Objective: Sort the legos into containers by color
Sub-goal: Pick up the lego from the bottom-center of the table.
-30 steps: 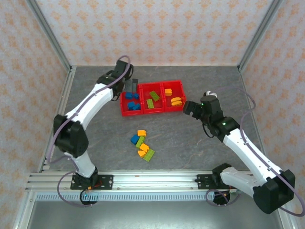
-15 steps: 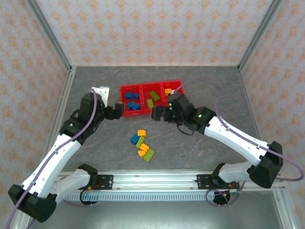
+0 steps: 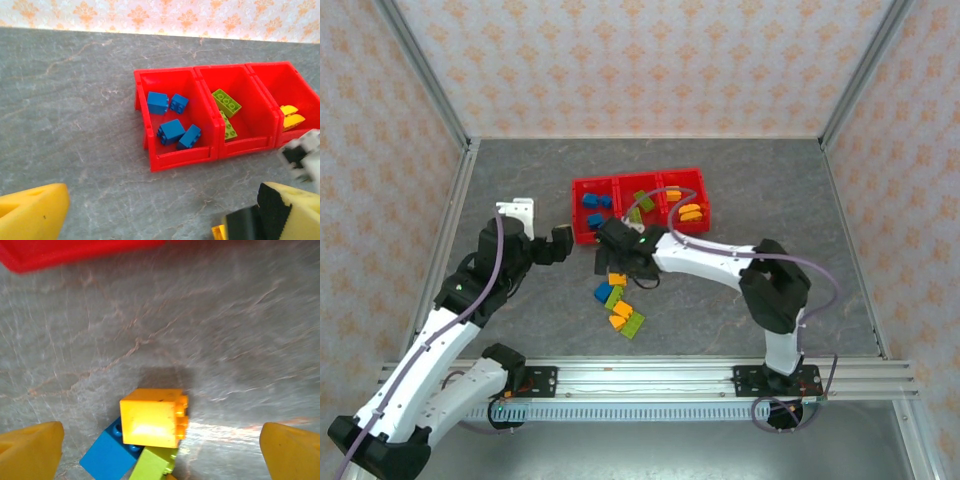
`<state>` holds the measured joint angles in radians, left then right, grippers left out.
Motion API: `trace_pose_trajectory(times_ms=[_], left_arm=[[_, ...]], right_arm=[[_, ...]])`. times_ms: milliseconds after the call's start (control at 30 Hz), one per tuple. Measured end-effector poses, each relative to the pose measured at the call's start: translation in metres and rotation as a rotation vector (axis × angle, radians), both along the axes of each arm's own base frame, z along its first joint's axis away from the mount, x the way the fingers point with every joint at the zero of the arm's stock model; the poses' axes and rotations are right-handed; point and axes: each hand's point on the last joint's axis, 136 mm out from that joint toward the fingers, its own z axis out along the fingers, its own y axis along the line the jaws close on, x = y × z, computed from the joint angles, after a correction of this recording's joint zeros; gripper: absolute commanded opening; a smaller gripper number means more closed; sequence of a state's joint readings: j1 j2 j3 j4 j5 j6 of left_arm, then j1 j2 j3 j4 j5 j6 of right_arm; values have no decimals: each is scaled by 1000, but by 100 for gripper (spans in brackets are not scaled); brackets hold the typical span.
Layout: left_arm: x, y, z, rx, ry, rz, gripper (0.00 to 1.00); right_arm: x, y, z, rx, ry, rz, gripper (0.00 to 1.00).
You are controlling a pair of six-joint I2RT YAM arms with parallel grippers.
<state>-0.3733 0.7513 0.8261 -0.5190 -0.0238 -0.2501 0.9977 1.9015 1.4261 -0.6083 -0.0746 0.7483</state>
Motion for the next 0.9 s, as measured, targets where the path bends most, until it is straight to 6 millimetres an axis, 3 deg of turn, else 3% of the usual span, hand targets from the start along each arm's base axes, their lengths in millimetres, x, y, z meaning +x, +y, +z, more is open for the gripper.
trace_pose_trajectory(times_ms=[267, 433, 567, 900], left_arm=[[-12, -13, -39, -145, 85, -10, 99], [-12, -18, -45, -177, 110, -19, 99], [-10, -20, -48, -181, 122, -17, 99], [-7, -27, -54, -190, 151, -42, 99]], right_arm=[[-2, 6, -30, -42, 33, -3, 85], [5, 15, -51, -92, 48, 34, 71], [6, 16, -52, -108, 43, 57, 54], [7, 8, -54, -135, 38, 78, 34]])
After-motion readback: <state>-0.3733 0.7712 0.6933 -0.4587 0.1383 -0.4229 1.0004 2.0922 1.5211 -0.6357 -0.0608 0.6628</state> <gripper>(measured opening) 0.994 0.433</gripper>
